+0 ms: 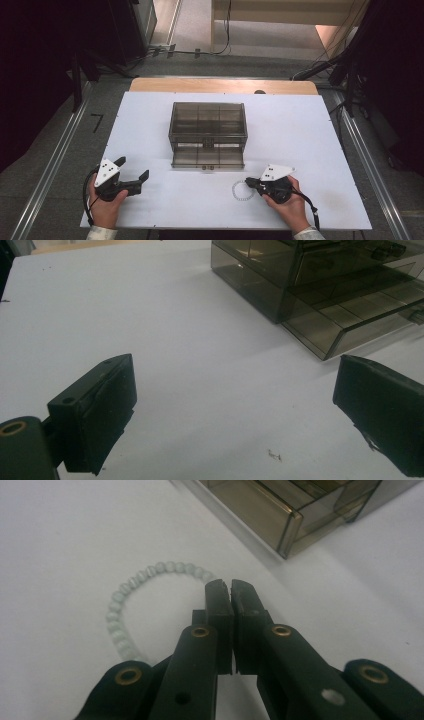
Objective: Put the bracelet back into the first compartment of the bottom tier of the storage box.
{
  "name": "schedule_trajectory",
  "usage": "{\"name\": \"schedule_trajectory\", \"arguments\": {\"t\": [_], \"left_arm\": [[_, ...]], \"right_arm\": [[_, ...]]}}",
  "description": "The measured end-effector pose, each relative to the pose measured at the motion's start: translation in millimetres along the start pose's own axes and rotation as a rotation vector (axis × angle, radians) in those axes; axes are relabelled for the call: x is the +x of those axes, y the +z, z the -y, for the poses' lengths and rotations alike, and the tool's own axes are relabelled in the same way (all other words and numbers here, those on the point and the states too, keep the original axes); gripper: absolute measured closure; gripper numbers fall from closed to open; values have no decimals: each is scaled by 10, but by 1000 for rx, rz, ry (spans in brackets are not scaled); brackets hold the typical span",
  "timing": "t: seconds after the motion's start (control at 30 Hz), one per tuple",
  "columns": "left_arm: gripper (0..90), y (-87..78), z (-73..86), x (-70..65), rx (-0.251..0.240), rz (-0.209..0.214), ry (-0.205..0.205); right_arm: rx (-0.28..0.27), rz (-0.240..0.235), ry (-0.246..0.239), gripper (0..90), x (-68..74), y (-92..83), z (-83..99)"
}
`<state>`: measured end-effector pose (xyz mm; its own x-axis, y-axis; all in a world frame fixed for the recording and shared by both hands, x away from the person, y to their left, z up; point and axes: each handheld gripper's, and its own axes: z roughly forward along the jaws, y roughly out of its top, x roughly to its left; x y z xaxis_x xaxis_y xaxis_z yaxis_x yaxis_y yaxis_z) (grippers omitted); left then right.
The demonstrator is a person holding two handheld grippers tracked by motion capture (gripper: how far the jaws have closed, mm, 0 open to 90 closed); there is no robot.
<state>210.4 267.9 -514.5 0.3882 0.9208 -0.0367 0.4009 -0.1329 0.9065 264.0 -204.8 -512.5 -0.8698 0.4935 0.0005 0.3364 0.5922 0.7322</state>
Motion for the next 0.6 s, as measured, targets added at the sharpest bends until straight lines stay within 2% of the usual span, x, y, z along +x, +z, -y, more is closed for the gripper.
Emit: {"name": "schedule_trajectory", "arguments": {"t": [0.2,0.6], "left_arm": [[46,3,-1,7,3,3,-8],[46,7,-1,3,3,3,-4]], "right_arm": [[-25,-35,-2,858,55,-48,-110],[-35,-65,-33,858,107,-40,-398]]}}
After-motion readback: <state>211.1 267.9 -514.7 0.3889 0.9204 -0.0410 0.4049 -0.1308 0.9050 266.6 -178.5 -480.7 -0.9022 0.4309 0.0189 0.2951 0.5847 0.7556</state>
